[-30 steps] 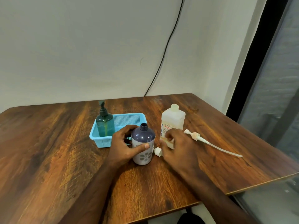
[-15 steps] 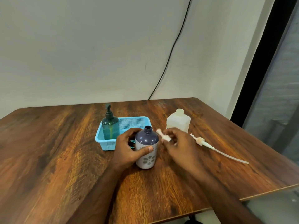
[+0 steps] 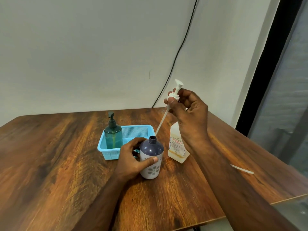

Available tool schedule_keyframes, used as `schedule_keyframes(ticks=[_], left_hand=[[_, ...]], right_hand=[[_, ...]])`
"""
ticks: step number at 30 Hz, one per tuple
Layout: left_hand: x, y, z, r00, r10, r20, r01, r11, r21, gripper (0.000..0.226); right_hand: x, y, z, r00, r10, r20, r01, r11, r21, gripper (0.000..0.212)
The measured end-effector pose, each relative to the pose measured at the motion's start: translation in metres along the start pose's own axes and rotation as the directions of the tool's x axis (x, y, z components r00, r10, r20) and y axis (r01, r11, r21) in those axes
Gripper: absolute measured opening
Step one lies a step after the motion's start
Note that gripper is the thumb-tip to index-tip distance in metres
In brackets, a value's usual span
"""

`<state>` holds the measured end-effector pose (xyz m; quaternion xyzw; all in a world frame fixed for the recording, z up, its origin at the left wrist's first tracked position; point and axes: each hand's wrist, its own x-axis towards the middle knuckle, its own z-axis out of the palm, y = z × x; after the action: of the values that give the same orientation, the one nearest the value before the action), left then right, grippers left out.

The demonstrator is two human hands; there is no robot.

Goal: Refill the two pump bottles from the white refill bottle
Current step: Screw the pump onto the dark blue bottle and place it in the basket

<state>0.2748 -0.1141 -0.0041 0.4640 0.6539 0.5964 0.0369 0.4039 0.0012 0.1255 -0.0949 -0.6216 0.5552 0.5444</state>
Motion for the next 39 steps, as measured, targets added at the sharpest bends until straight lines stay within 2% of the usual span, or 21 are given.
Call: schedule_keyframes(ticks=[6, 14, 20, 25, 29, 31, 34, 37, 39], left_hand=[[0.001, -0.001, 0.001, 1.0, 0.0, -0.002, 0.0, 1.0, 0.009, 0.059], [0.0, 0.0, 0.001, 1.0, -0.005, -0.008, 0.005, 1.0, 0.026, 0.061], [0.001, 0.001, -0.002, 1.0, 0.022, -0.01, -0.022, 0.999, 0.03, 0.056], [0.001, 0.004, -0.002, 0.999, 0.032, -0.01, -0.032, 0.999, 0.025, 0.056], [0.002, 0.002, -0.003, 0.998, 0.055, -0.007, -0.055, 0.998, 0.034, 0.058], [0.002, 0.003, -0.003, 0.998, 0.063, -0.005, -0.063, 0.998, 0.026, 0.057], [0.002, 0.005, -0.003, 0.997, 0.072, -0.011, -0.072, 0.997, 0.016, 0.055], [0.003, 0.004, -0.003, 0.996, 0.089, -0.022, -0.089, 0.996, 0.005, 0.054], [0.002, 0.002, -0.003, 0.995, 0.092, -0.031, -0.092, 0.996, -0.015, 0.056]], right_hand=[[0.0, -0.001, 0.008, 1.0, 0.016, 0.014, -0.016, 0.999, 0.052, 0.023], [-0.002, 0.012, 0.001, 0.997, 0.064, 0.052, -0.062, 0.997, -0.036, 0.025], [0.001, 0.019, 0.002, 0.994, 0.051, 0.096, -0.055, 0.998, 0.037, 0.024], [0.006, 0.019, 0.001, 0.999, 0.031, 0.037, -0.038, 0.975, 0.218, 0.028], [0.011, 0.022, 0.002, 1.0, 0.001, 0.031, -0.007, 0.976, 0.217, 0.023], [0.012, 0.028, 0.001, 0.997, 0.013, 0.078, -0.028, 0.982, 0.185, 0.022], [0.009, 0.039, 0.0, 0.977, 0.073, 0.201, -0.079, 0.997, 0.024, 0.026], [-0.002, 0.056, 0.001, 0.911, 0.181, 0.37, -0.119, 0.976, -0.183, 0.026], [-0.011, 0.07, -0.001, 0.866, 0.24, 0.44, -0.151, 0.962, -0.227, 0.025]])
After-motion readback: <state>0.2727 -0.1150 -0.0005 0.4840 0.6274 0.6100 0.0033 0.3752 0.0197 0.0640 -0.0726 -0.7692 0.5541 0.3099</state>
